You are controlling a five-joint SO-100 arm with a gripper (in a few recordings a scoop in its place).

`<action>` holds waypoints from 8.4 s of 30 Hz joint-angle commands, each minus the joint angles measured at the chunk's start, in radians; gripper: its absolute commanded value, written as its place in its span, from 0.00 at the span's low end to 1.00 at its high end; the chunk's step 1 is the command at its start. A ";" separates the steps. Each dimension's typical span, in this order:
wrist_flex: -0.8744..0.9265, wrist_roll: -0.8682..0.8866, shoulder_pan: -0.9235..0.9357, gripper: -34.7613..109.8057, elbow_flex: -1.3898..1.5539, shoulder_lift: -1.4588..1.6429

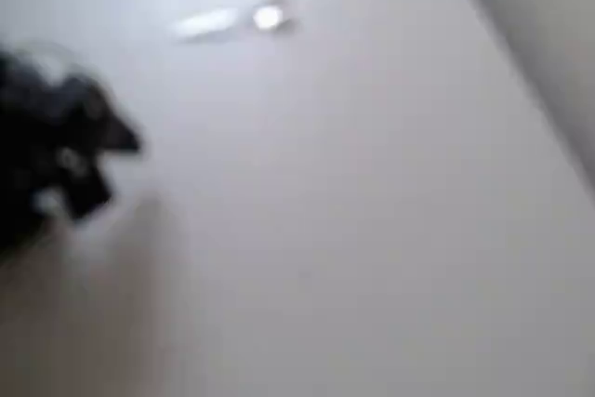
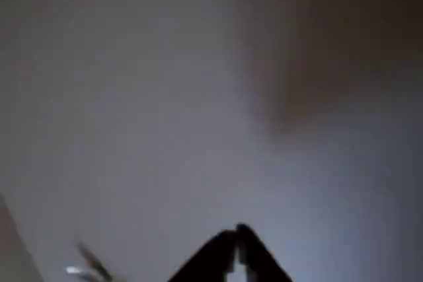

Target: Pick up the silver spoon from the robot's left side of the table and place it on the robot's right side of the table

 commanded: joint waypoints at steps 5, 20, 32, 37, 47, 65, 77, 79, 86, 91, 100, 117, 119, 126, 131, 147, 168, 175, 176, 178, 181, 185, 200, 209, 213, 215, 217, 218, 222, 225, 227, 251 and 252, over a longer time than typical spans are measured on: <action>-0.002 -0.008 0.012 0.23 -0.003 0.003; -0.002 -0.008 0.012 0.23 -0.003 0.003; -0.002 -0.008 0.012 0.23 -0.003 0.003; -0.002 -0.008 0.012 0.23 -0.003 0.003; -0.002 -0.008 0.012 0.23 -0.003 0.003; -0.396 -0.368 -0.196 0.25 0.051 0.005; -0.124 -0.459 -0.532 0.37 -1.121 -1.316; -0.067 -0.509 -0.574 0.39 -1.272 -1.462; 0.097 -0.735 -0.621 0.41 -1.723 -1.940; 0.097 -0.749 -0.583 0.41 -2.003 -2.187; 0.272 -0.811 -0.548 0.40 -2.582 -2.559; 0.268 -0.822 -0.566 0.38 -2.631 -2.674; 0.268 -0.827 -0.568 0.38 -2.632 -2.684; 0.267 -0.828 -0.568 0.36 -2.638 -2.701; 0.267 -0.828 -0.566 0.30 -2.640 -2.703; 0.270 -0.834 -0.565 0.23 -2.642 -2.707; 0.489 -0.712 -0.515 0.23 -3.149 -2.801; 0.489 -0.712 -0.457 0.23 -3.149 -2.821; 0.491 -0.712 -0.440 0.23 -3.149 -2.826; 0.492 -0.713 -0.396 0.23 -3.149 -2.833; 0.495 -0.739 -0.296 0.23 -3.143 -2.841; 0.495 -0.856 -0.172 0.23 -3.148 -2.879; 0.499 -1.190 0.169 0.23 -2.930 -2.646; 0.499 -1.302 0.365 0.23 -2.899 -2.617; 0.497 -1.348 0.457 0.23 -2.899 -2.648; 0.497 -1.356 0.488 0.23 -2.904 -2.663; 0.497 -1.367 0.511 0.23 -2.904 -2.675; 0.497 -1.374 0.522 0.23 -2.904 -2.683; 0.495 -1.405 0.549 0.23 -2.908 -2.718; 0.495 -1.413 0.552 0.23 -2.908 -2.741; 0.495 -1.422 0.552 0.23 -2.908 -2.758; 0.494 -1.571 0.609 0.23 -2.908 -2.977; 0.495 -1.571 0.609 0.23 -2.908 -2.976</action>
